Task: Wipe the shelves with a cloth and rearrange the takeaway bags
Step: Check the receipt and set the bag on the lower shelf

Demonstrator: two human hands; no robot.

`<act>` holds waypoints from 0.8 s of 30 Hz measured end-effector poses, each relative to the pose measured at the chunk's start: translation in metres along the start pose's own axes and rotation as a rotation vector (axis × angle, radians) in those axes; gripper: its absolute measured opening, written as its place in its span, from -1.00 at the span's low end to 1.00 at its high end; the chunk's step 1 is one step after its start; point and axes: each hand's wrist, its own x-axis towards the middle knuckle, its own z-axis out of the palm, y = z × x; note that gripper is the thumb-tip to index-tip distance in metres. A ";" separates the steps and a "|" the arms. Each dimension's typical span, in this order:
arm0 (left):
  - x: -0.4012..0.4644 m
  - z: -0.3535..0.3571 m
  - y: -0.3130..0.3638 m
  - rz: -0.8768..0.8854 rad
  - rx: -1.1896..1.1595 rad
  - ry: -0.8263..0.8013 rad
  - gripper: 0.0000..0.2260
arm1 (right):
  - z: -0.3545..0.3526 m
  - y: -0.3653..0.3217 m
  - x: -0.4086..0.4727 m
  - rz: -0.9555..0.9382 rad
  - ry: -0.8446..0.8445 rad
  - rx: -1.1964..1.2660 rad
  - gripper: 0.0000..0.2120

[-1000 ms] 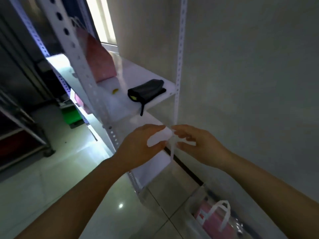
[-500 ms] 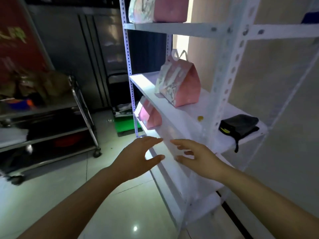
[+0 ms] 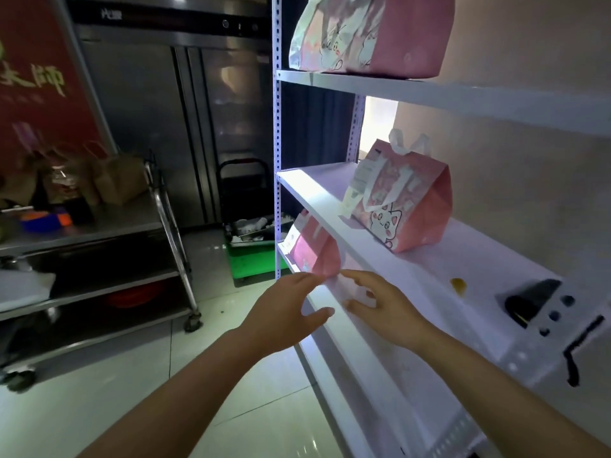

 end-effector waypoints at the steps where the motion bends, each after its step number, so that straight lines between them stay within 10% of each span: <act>1: 0.011 -0.002 -0.009 0.003 -0.012 0.001 -0.50 | 0.002 0.004 0.012 0.008 0.008 0.004 -0.61; 24: 0.337 -0.011 -0.204 0.218 -0.070 -0.174 -0.42 | 0.009 0.067 0.306 0.246 0.296 -0.008 -0.57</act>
